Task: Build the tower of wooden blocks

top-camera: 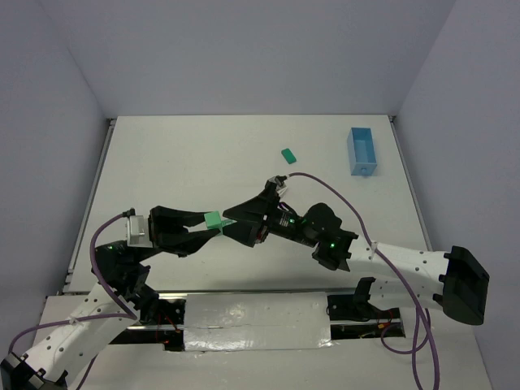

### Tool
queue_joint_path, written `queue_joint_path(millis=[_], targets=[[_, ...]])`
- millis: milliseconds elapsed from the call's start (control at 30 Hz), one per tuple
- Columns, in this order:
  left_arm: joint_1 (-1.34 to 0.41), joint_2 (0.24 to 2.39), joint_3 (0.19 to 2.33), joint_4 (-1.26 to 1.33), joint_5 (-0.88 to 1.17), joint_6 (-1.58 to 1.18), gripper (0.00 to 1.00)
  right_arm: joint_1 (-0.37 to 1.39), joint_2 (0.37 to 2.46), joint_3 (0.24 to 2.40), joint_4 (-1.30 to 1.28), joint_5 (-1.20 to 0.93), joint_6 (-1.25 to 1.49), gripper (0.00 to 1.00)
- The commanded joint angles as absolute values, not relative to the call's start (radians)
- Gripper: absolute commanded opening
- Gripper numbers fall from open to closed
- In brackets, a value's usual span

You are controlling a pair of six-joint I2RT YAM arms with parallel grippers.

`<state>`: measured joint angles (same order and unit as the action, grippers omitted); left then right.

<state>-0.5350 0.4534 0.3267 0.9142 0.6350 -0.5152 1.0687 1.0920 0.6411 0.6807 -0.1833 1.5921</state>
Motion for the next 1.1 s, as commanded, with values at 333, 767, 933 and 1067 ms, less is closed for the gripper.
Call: queue_joint_path(millis=[333, 767, 933, 1067], targets=[[-0.545, 0.485, 0.367, 0.954, 0.703, -0.466, 0.01, 1.089, 1.100, 0.742, 0.709, -0.210, 1.551, 0.85], [-0.554, 0.494, 0.405, 0.848, 0.701, -0.431, 0.21, 1.092, 1.078, 0.750, 0.661, -0.215, 1.483, 0.34], [-0.554, 0.474, 0.486, 0.588, 0.556, -0.381, 1.00, 1.075, 1.052, 0.764, 0.516, -0.167, 1.373, 0.30], [-0.554, 0.466, 0.686, 0.089, 0.354, -0.330, 1.00, 0.982, 0.994, 0.752, 0.381, -0.104, 1.295, 0.30]])
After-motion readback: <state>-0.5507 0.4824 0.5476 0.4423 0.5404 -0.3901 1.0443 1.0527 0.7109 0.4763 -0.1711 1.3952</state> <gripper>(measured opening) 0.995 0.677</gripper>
